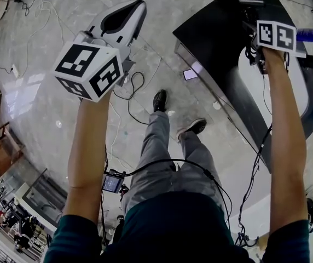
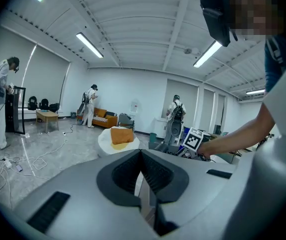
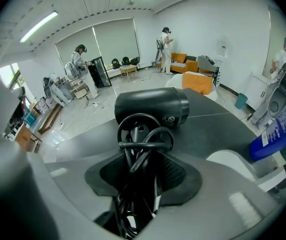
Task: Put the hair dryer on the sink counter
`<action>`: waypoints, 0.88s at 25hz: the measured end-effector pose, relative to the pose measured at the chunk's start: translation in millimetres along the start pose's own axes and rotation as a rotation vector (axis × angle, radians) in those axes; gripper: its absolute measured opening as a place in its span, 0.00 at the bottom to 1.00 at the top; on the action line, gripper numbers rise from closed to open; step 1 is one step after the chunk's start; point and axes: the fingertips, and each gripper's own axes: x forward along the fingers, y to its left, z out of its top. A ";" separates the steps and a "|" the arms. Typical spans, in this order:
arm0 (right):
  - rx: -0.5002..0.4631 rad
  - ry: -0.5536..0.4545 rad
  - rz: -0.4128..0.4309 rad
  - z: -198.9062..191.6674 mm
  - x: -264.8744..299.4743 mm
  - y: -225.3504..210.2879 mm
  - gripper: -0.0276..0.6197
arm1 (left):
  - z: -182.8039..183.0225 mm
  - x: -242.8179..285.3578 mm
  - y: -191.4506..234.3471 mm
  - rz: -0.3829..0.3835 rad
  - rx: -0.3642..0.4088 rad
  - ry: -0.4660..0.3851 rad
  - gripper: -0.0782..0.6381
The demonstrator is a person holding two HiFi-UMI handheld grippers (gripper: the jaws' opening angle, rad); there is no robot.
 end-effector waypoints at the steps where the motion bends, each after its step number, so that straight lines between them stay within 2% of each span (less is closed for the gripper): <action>1: -0.002 0.001 -0.003 0.2 0.4 0.0 0.32 | 0.2 -0.6 0.1 0.001 -0.001 0.000 0.12; 6: -0.014 0.014 -0.015 2.0 -1.1 -0.6 0.33 | 0.7 -4.4 0.6 0.003 -0.006 -0.003 0.12; 12: -0.015 0.004 0.009 9.2 -12.3 2.6 0.35 | 8.7 -5.5 -5.9 -0.004 -0.001 -0.013 0.12; 22: 0.042 0.012 0.047 12.9 -22.9 12.2 0.40 | 27.0 -17.6 -8.7 -0.006 0.016 -0.031 0.12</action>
